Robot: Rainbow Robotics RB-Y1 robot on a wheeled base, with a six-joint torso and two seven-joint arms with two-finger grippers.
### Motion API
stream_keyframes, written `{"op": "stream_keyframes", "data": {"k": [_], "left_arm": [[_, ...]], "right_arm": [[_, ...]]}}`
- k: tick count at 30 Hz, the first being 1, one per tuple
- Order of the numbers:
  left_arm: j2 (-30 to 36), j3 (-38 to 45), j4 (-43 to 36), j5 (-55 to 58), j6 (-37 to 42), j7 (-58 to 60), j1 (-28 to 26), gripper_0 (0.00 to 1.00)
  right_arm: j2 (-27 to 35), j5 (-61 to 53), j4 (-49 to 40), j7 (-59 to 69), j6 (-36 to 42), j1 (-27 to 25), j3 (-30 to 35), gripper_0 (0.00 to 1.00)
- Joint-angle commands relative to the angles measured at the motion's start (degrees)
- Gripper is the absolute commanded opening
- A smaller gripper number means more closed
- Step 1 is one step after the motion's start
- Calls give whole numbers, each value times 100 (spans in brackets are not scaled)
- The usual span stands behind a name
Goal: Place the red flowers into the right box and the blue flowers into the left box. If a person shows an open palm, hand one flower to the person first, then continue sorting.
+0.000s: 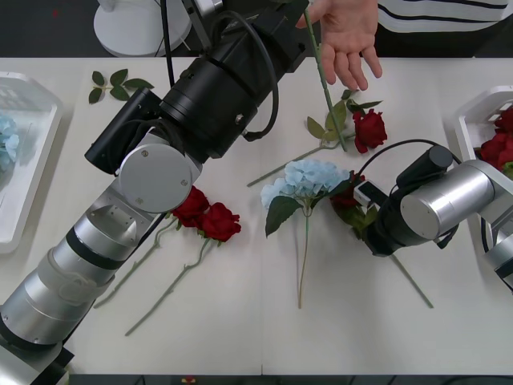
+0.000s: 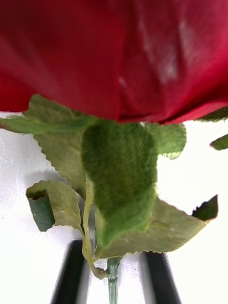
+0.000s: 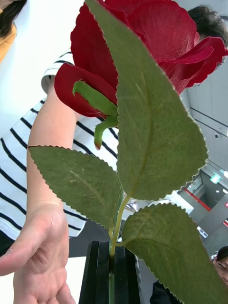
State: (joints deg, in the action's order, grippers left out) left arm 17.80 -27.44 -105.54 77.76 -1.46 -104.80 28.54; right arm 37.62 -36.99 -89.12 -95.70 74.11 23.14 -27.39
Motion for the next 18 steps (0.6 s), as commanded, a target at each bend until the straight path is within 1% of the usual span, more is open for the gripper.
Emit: {"op": "stream_keyframes", "data": {"k": [1,3,6,10,12,16,18], "left_arm": [[-128,-60,-257,46,-91,338,-76,0],[-128,-60,-257,46,-91,338,-76,0],[-128,-60,-257,46,-91,338,-76,0],[-128,-60,-257,46,-91,338,-76,0],[-128,-60,-257,46,-91,338,-76,0],[-128,-60,-257,46,-91,338,-76,0],[-128,-60,-257,46,-91,338,-76,0]], "right_arm": [[-184,-10,185,61,-239,77,-108,5],[-184,-10,317,52,-485,77,-196,0],[-184,-36,431,43,-661,112,-258,0],[-105,-274,422,43,-643,191,-161,0],[27,-634,334,8,-626,191,50,0],[352,-1161,79,-89,-520,191,252,0],[694,-1539,-167,-159,-388,191,340,0]]}}
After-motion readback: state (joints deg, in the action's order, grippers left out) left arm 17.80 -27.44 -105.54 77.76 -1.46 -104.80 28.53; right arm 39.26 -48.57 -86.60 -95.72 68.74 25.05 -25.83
